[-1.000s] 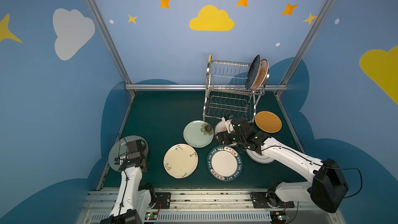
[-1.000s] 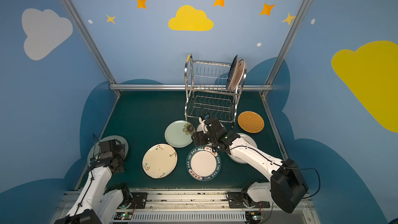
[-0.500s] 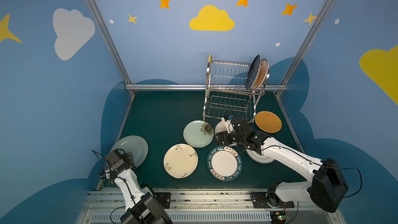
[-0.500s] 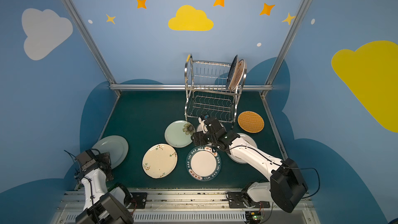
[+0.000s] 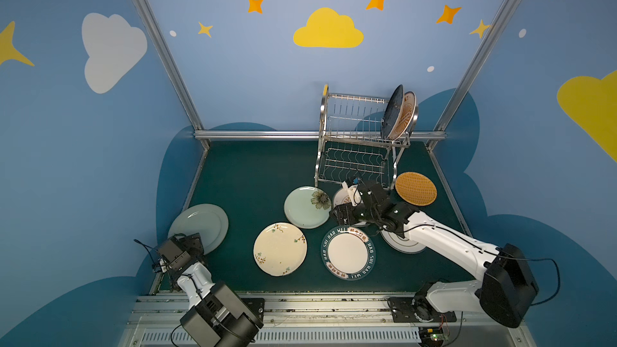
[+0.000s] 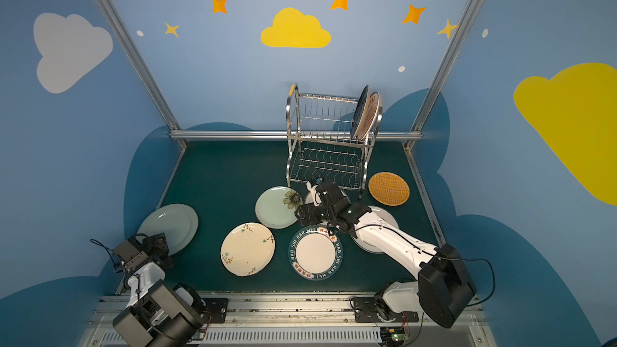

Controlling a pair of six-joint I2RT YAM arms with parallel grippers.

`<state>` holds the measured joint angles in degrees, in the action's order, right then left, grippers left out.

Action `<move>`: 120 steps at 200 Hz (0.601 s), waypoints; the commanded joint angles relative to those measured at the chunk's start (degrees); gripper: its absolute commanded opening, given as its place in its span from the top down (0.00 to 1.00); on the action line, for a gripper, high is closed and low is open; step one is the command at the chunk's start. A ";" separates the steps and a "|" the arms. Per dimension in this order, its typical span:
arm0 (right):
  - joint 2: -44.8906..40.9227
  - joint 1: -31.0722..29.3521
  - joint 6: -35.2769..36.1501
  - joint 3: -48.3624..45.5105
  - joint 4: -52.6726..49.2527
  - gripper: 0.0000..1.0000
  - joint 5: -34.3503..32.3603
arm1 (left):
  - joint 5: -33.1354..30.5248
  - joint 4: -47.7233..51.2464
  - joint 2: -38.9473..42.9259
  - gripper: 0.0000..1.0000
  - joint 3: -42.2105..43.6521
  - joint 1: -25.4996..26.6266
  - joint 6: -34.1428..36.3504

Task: Load the plates into the dish rack
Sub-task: 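Grasp the pale grey-white plate rim with the left gripper and tilt it up, then lift the pale grey-white plate upright with the left gripper, raising it off the table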

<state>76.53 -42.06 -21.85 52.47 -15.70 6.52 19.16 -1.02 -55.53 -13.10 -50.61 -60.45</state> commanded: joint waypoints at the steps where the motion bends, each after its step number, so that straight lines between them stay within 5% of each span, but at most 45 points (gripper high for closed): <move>1: 0.39 0.05 0.01 1.68 -1.06 0.09 0.28 | 1.97 0.07 -1.18 0.28 3.88 0.52 -0.58; 120: 0.77 0.15 0.12 2.29 -1.96 0.09 0.38 | -0.22 -12.87 -13.37 0.78 4.89 6.40 -2.52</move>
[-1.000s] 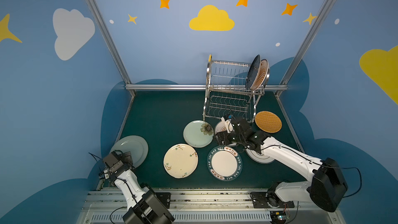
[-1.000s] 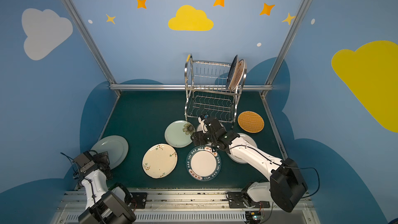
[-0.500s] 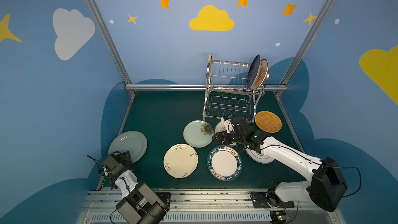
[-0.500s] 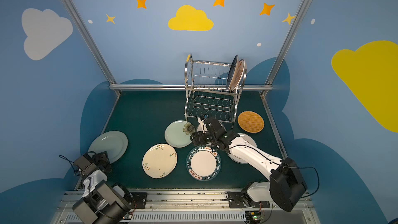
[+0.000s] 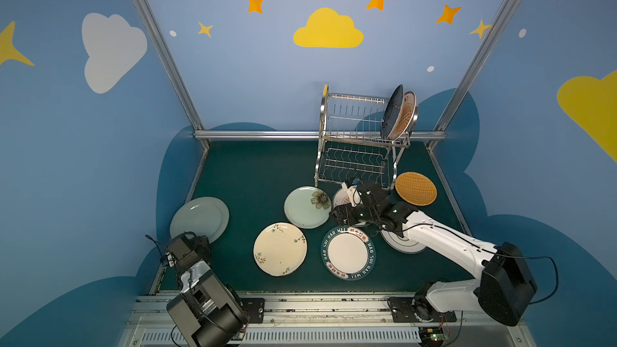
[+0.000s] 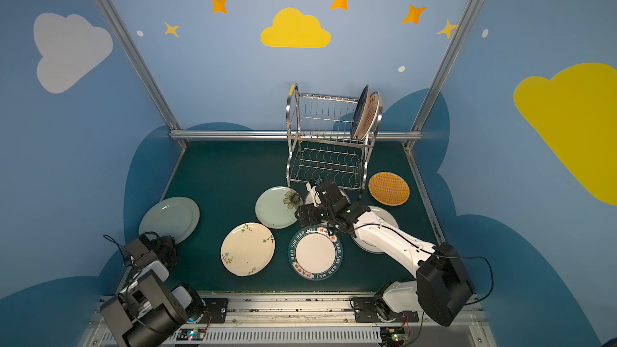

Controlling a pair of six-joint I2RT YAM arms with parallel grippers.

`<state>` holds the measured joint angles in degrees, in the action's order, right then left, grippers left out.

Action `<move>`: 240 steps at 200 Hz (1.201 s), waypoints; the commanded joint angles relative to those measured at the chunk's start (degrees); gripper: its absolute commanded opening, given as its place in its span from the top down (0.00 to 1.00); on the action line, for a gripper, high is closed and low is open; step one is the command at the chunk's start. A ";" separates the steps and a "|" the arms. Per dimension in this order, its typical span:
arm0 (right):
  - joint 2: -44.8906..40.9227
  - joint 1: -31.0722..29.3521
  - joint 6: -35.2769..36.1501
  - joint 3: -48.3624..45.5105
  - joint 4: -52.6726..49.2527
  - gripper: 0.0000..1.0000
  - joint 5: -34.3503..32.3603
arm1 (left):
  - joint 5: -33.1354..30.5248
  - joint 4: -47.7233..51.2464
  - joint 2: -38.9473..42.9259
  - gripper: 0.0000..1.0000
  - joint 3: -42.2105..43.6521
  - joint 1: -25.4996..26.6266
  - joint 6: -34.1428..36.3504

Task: Load the plates into the dish rack
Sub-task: 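Lift the pale grey-white plate upright with the left gripper, raising it off the table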

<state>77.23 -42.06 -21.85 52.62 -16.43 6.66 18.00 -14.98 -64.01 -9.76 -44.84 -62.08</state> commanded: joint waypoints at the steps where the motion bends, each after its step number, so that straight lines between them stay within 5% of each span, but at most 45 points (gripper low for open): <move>1: 0.09 0.14 0.13 2.14 -1.24 0.09 0.27 | 0.96 1.01 -5.02 0.79 1.48 0.59 -0.91; 38: -0.21 0.25 0.24 2.27 -1.47 0.09 0.20 | 1.73 -0.88 -6.14 0.96 0.60 0.54 -0.45; 128: 0.65 0.23 0.29 2.66 -1.67 0.09 0.90 | 5.87 -6.14 1.18 0.96 0.09 7.04 -0.97; 240: 1.21 0.23 0.23 2.93 -1.99 0.09 0.55 | 14.28 -35.62 -13.91 0.96 -1.10 15.60 -6.78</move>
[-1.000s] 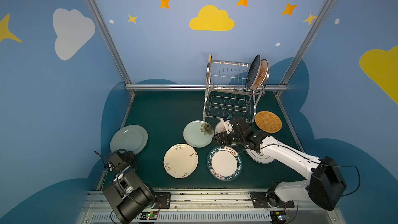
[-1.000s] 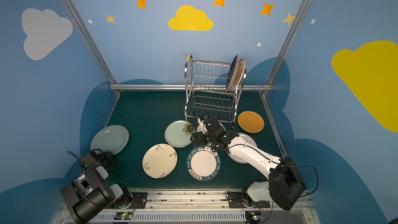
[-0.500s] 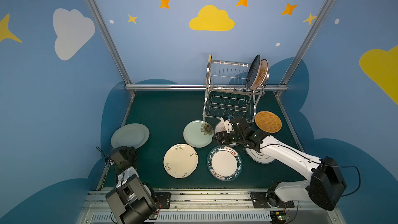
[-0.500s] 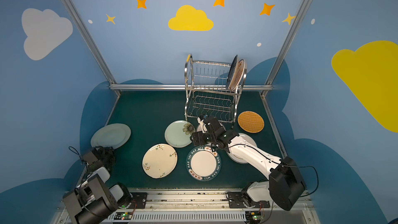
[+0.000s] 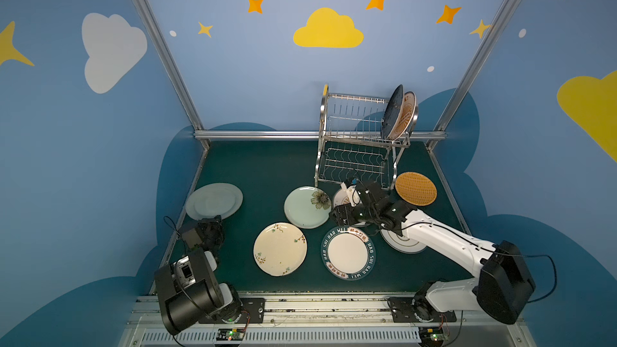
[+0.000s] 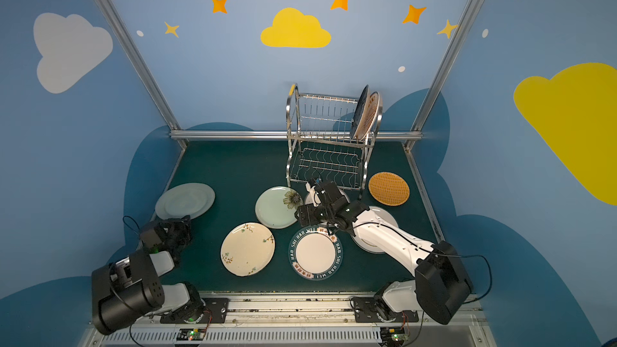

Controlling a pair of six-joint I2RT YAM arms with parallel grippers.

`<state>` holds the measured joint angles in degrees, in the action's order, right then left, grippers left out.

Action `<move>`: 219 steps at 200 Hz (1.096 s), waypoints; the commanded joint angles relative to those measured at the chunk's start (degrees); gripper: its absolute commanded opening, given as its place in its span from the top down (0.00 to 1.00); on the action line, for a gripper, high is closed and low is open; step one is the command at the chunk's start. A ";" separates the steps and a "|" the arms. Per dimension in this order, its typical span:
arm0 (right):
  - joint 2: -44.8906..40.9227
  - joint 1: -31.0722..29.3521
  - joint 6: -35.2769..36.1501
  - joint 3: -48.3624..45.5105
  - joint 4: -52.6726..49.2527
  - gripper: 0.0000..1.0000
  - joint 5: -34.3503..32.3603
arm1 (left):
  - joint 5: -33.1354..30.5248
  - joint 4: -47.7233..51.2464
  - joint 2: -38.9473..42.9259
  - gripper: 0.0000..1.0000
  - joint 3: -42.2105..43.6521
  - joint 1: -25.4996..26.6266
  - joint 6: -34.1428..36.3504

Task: Load the plates into the dish rack
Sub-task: 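Lift the pale grey-white plate upright with the left gripper, raising it off the table, then swing the plate toward the rack with left gripper while right gripper reaches its rim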

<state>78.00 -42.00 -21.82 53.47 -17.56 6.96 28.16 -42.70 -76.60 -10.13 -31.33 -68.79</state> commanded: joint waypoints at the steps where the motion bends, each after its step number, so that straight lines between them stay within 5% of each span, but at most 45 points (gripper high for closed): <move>1: 0.47 0.16 0.20 2.07 -0.78 0.09 0.29 | 4.15 -8.05 -1.39 0.96 -0.75 2.17 -0.09; 116: 0.05 0.39 0.12 2.07 -1.00 0.09 0.33 | 8.93 -29.21 -9.12 0.96 -4.31 7.99 -7.34; 219: -2.27 4.64 -1.83 1.68 -0.64 0.09 6.70 | 10.67 -20.77 5.17 0.96 -7.18 14.52 -7.72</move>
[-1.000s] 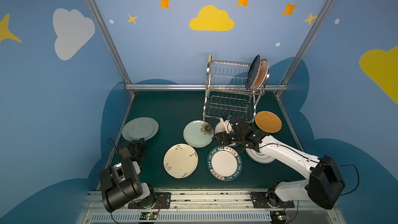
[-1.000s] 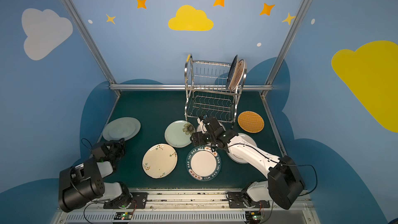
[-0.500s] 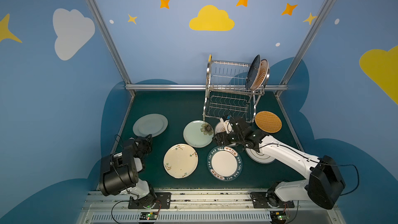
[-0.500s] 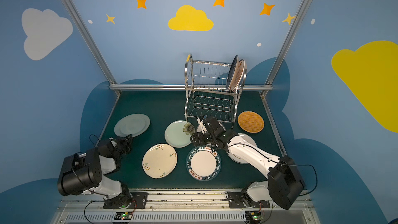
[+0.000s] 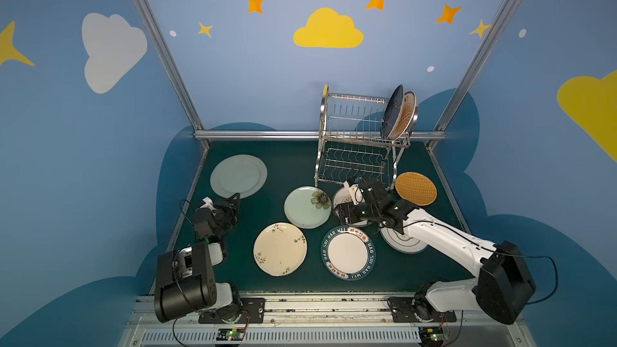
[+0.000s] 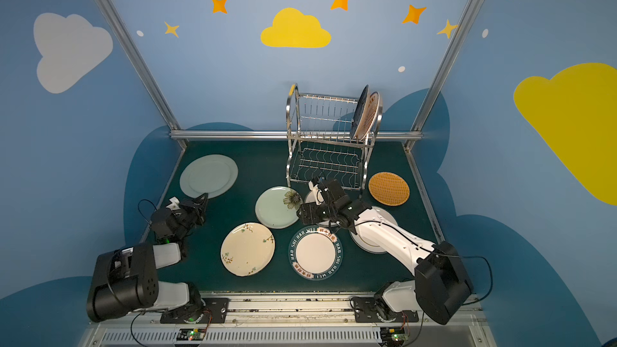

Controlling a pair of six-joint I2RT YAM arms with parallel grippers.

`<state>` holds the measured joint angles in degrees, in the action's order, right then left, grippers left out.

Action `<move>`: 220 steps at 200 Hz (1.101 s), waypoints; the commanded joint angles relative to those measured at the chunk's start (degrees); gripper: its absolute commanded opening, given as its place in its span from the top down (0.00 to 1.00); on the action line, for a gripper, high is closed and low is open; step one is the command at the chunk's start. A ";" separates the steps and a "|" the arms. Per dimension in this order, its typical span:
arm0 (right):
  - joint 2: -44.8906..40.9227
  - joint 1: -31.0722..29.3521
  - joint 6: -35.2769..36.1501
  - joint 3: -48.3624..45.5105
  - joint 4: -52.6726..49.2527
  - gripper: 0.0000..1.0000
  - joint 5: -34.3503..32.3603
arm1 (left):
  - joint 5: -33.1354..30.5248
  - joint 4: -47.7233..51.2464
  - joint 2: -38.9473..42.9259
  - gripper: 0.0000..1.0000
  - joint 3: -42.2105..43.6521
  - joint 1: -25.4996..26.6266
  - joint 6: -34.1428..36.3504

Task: Load the plates into the dish rack
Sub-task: 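Swing the plate toward the rack with left gripper while right gripper reaches its rim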

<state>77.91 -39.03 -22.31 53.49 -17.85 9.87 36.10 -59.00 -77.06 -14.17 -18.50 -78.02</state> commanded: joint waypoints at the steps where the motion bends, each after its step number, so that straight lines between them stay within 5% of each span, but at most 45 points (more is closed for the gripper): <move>1: -2.21 1.76 -1.43 1.68 -0.35 0.09 3.86 | 2.79 -4.24 5.79 0.96 -3.14 1.75 1.53; 44: -5.84 6.49 -5.87 2.08 3.07 0.08 12.09 | 4.63 3.34 14.04 0.96 -4.02 4.34 2.10; 82: -8.03 7.73 -9.99 0.99 16.66 0.05 14.97 | 5.99 7.61 19.55 0.96 -4.21 7.11 2.19; 220: 15.83 7.54 -14.50 26.84 12.42 0.06 25.81 | 2.40 1.51 22.59 0.96 -3.84 25.53 0.72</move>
<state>92.33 -31.46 -37.08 77.36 -4.47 33.08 39.62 -45.89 -57.10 -15.20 4.91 -78.46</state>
